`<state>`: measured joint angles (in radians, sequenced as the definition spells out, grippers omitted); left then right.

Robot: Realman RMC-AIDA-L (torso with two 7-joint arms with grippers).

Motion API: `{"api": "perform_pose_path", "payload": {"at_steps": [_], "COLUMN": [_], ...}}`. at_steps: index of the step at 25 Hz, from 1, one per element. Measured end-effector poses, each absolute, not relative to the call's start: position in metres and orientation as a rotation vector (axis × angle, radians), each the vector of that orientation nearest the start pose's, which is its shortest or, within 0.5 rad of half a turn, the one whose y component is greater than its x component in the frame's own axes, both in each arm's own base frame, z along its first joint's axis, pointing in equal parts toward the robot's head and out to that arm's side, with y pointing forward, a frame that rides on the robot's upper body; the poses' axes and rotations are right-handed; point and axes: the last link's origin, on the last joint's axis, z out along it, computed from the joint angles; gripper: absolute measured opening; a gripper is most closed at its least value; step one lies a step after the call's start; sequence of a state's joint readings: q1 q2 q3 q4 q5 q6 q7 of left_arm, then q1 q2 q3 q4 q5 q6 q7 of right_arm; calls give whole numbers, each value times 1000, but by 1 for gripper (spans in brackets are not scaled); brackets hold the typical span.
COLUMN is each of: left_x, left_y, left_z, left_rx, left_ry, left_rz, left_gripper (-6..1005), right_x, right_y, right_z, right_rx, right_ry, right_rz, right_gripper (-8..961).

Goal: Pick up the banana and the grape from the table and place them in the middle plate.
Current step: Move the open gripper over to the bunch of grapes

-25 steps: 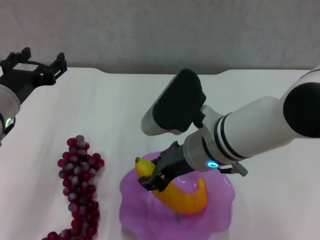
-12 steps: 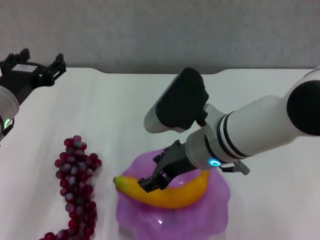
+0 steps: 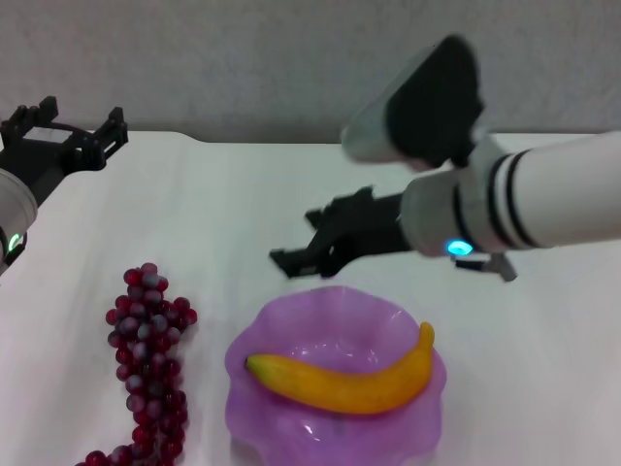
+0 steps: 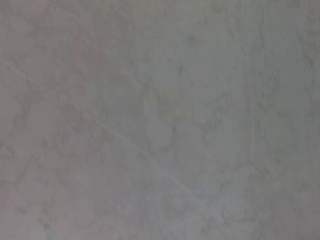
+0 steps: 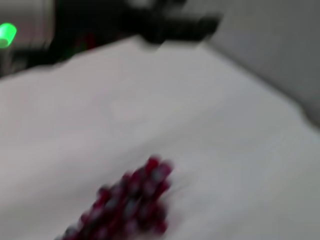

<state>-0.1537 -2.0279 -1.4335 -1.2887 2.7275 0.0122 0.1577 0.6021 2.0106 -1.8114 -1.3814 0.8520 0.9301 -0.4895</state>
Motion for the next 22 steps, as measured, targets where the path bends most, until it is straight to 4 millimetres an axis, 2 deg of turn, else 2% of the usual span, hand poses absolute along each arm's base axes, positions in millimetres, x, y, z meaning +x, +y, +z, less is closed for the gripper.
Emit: {"api": "perform_pose_path", "payload": {"at_steps": [3,5,6,14,18,22], "left_x": [-242,-242,-242,-247,-247,-245], "left_y": [378,378,378,376,375,374], "left_z": [43,43,42,40,40,42], "left_rx": [-1718,-1722,-1724,-1739,-1738,-1736], "left_ry": [-626,-615,-610,-619,-622,-616], "left_rz": [-443,-432,-427,-388,-387,-396], "left_gripper": [826,826,826,827,827,827], "right_x": [97,99,99,122,139,152], "right_y": [370,370,370,351,346,341], "right_z": [-42,-22,-22,40,57,64], "right_rx": [-2581,-2496,-2496,-2169,-2036,-1930], "right_ry": [555,544,544,496,500,500], "right_rz": [159,271,271,606,655,664], "right_gripper": [692,691,691,689,689,688]}}
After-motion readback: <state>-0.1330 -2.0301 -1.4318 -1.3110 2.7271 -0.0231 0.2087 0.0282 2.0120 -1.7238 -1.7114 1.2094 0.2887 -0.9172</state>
